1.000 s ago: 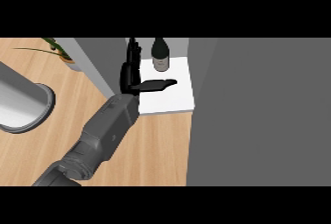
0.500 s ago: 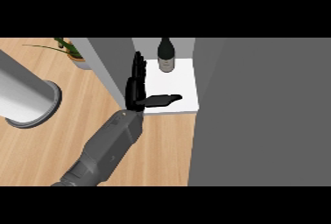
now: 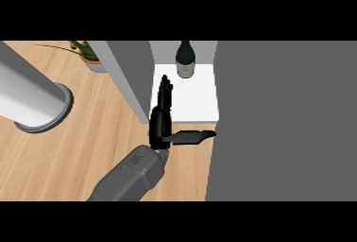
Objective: Pick up the wine, place it into the cabinet and close the cabinet
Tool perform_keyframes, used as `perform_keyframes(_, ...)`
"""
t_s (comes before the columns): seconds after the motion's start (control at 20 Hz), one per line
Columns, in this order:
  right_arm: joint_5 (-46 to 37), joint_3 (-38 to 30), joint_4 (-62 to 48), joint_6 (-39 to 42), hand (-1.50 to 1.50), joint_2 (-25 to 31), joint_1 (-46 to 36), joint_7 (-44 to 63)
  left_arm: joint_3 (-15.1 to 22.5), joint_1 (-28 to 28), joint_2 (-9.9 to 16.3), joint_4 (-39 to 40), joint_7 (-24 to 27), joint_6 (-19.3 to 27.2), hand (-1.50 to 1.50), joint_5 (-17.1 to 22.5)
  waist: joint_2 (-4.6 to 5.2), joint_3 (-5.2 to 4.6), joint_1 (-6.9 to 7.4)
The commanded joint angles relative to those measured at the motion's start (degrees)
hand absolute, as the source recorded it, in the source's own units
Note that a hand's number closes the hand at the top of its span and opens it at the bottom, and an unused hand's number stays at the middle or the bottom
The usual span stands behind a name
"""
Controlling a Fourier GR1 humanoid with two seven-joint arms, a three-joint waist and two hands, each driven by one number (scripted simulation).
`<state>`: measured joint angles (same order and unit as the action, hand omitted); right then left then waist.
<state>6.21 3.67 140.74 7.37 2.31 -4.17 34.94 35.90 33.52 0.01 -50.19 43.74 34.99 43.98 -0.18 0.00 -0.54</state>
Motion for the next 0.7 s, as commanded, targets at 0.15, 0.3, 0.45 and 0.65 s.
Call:
perform_keyframes(0.15, 5.5, -2.3, 4.6, 2.4, -1.50, 0.4, 6.2, -2.2, 3.7, -9.6, 0.0, -12.9, -1.0, 3.8, -1.50, -4.9, 0.07, 0.03, 0.31)
perform_keyframes(0.3, 0.2, 2.1, 6.2, -2.0, -1.50, -0.8, 0.1, 4.4, 6.8, -14.3, 3.8, -26.8, -5.9, 8.9, -1.50, -7.0, -0.13, -0.01, 0.96)
perform_keyframes(0.45, 2.5, -0.1, 8.4, 0.4, -1.50, 0.4, 5.3, 1.8, 9.7, -20.9, 4.5, -32.2, -6.0, 11.5, -1.50, -9.3, -0.13, 0.03, 0.65)
perform_keyframes(0.65, 2.4, -0.2, 4.7, -0.5, -1.50, 0.0, 2.5, 1.7, 11.4, -24.2, 5.0, -37.6, -8.7, 15.7, -1.50, -14.1, 0.03, 0.02, 0.58)
